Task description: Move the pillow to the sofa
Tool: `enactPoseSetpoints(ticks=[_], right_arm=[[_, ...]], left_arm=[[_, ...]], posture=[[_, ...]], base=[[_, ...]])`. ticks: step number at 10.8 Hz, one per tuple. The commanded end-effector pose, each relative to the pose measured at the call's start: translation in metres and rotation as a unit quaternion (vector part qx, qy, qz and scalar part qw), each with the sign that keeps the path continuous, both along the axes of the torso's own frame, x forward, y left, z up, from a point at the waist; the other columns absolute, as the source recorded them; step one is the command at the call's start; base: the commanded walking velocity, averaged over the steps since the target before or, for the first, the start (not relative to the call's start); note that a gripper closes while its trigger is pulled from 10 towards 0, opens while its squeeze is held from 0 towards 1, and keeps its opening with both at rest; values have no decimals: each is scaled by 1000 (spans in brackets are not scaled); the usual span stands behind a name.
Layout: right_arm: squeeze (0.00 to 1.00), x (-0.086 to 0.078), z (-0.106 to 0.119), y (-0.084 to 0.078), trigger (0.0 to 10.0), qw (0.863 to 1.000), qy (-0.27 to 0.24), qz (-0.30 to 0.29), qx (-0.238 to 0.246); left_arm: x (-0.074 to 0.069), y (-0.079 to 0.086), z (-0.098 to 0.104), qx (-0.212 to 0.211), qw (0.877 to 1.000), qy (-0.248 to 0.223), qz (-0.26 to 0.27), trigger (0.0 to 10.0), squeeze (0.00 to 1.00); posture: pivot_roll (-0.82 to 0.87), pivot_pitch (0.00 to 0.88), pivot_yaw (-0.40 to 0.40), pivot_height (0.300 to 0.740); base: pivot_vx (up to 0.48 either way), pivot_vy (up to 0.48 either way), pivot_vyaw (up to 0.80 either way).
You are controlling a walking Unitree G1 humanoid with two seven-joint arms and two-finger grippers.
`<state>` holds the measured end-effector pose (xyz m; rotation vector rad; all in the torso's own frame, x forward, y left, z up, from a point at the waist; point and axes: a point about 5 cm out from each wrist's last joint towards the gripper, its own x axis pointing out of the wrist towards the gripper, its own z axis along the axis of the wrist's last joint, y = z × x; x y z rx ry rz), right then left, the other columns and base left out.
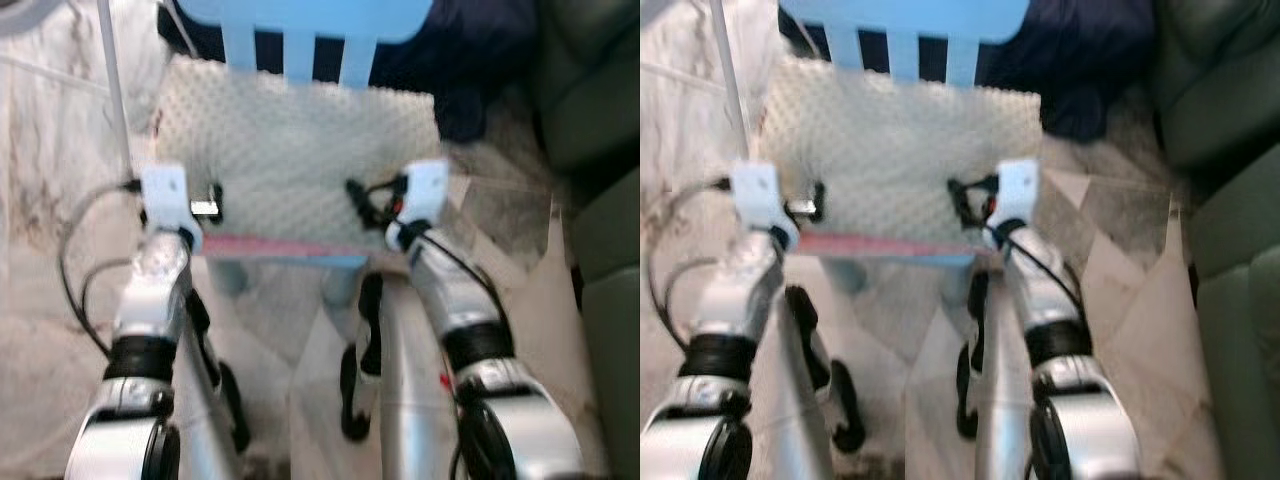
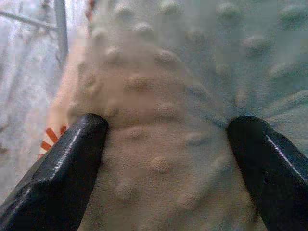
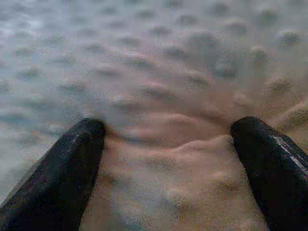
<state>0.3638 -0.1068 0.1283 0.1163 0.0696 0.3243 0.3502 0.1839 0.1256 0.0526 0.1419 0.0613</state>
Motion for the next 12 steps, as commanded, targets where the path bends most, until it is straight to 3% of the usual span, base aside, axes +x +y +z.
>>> enactPoseSetpoints(ticks=[1, 2, 3, 8, 12], right_arm=[[0, -5, -22, 1, 1412, 999, 49, -5, -4], [0, -3, -23, 1, 0, 999, 43, -20, 4], [0, -2, -17, 3, 0, 1000, 11, -27, -4], [0, -5, -36, -1, 0, 998, 42, -41, -2], [0, -1, -32, -2, 0, 998, 36, -41, -4]], left_arm=[[-10, -3, -34, 0, 998, 67, -9, 7137, 0], [-12, -5, -42, 7, 997, 79, -21, 0, 0], [-10, -5, -44, 7, 997, 80, -19, 0, 0], [-4, -6, -49, 26, 997, 70, -25, 0, 0], [1, -9, -46, 18, 998, 56, -25, 0, 0]], posture=[[13, 363, -78, 461], [17, 351, -80, 461], [20, 328, -84, 461], [8, 297, -95, 461], [-4, 294, -104, 461]], base=[[0, 0, 0], [0, 0, 0], [0, 0, 0], [0, 0, 0], [0, 0, 0]])
